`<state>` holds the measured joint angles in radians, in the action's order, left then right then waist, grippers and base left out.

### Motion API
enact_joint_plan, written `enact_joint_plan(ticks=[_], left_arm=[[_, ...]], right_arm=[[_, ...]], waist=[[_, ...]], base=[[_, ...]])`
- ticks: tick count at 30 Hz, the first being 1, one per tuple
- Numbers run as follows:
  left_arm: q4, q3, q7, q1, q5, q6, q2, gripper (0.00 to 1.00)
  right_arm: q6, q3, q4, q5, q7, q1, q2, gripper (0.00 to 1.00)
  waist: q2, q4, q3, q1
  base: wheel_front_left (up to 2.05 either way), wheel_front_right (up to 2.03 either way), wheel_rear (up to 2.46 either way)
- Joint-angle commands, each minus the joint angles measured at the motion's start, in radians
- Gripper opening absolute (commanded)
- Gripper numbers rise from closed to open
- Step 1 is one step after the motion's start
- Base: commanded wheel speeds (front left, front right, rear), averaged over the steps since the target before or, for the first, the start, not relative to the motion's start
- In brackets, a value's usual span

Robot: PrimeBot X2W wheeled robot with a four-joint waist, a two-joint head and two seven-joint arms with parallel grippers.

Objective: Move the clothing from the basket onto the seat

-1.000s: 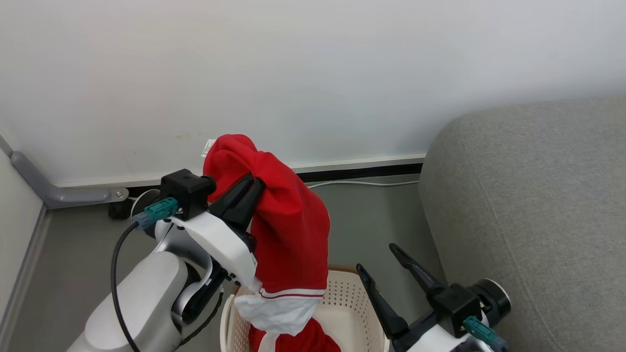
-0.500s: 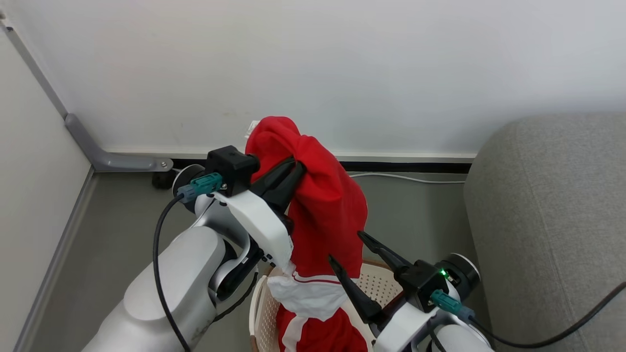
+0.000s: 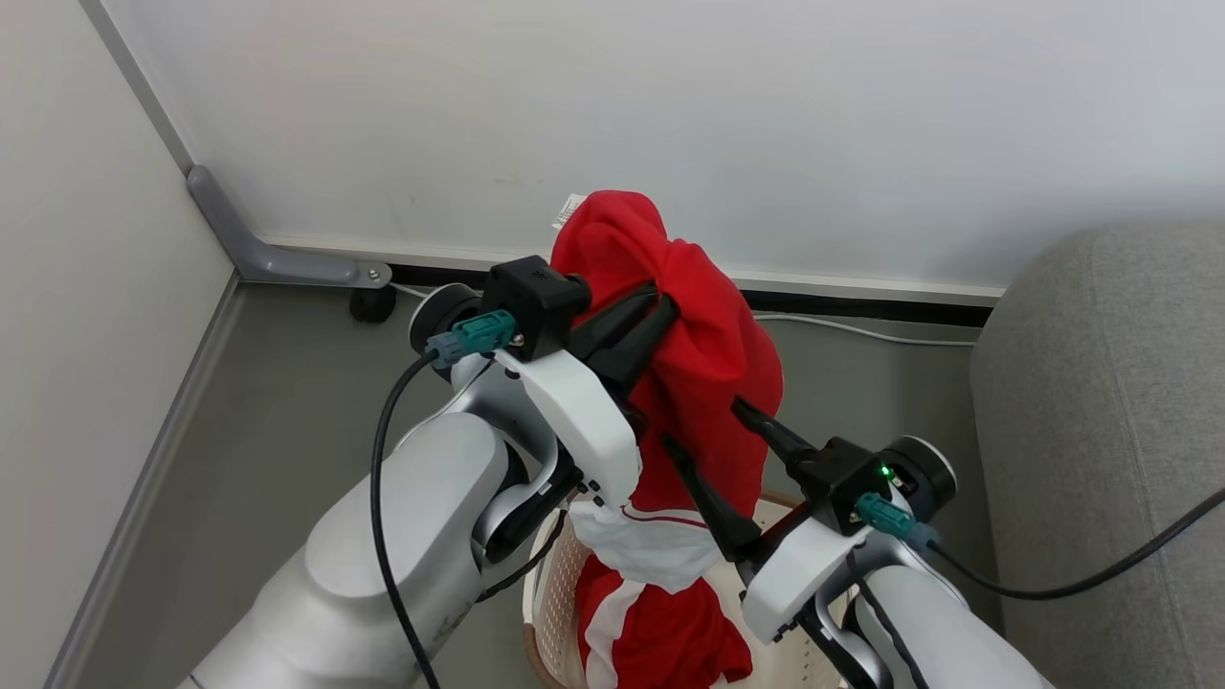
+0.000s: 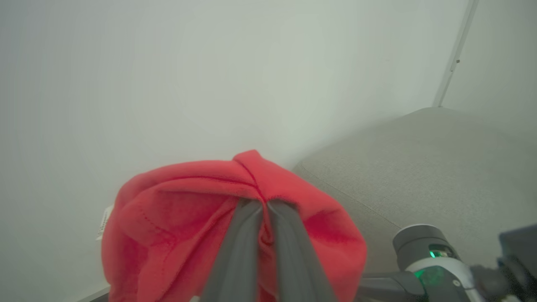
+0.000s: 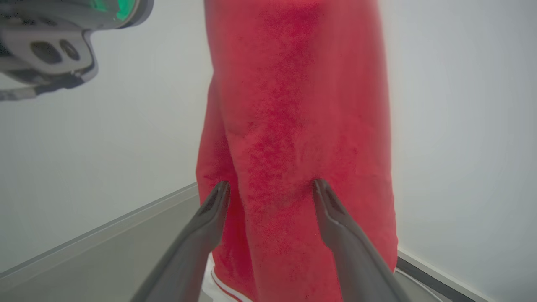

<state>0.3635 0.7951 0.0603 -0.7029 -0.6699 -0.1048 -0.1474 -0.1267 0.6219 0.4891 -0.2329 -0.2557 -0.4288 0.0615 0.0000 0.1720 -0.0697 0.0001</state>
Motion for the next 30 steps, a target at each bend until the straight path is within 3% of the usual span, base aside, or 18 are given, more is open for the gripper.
enact_joint_plan(ticks=[1,12,13,14,17,30], left_arm=[[-0.029,-0.030,-0.005,-0.063,0.007,-0.005,-0.011,0.00],[-0.063,0.000,-0.012,-0.071,0.009,-0.001,0.017,0.00],[-0.065,0.001,-0.012,-0.070,0.009,-0.001,0.017,0.00],[-0.066,0.002,-0.012,-0.070,0.009,0.000,0.017,0.00],[-0.071,0.003,-0.010,-0.068,0.009,0.003,0.014,0.00],[-0.064,-0.022,0.016,-0.013,-0.008,0.032,-0.033,0.00]], right_arm=[[-0.004,0.003,-0.012,-0.009,-0.006,-0.033,-0.011,1.00],[-0.004,-0.022,0.042,-0.036,-0.006,-0.096,-0.011,0.98],[-0.004,-0.020,0.045,-0.040,-0.006,-0.098,-0.011,0.81],[-0.004,-0.018,0.046,-0.043,-0.006,-0.100,-0.011,0.53],[-0.004,-0.016,0.042,-0.047,-0.006,-0.100,-0.011,0.01],[-0.004,-0.039,-0.007,-0.047,-0.006,-0.045,-0.011,0.00]], waist=[[0.0000,0.007,-0.007,-0.0001],[0.0000,0.028,-0.016,-0.0001],[0.0000,0.029,-0.015,-0.0001],[0.0000,0.030,-0.014,-0.0001],[0.0000,0.030,-0.010,-0.0001],[0.0000,-0.007,0.038,-0.0001]], base=[[0.00,0.00,0.00],[0.00,0.00,0.00],[0.00,0.00,0.00],[0.00,0.00,0.00],[0.00,0.00,0.00],[0.00,0.00,0.00]])
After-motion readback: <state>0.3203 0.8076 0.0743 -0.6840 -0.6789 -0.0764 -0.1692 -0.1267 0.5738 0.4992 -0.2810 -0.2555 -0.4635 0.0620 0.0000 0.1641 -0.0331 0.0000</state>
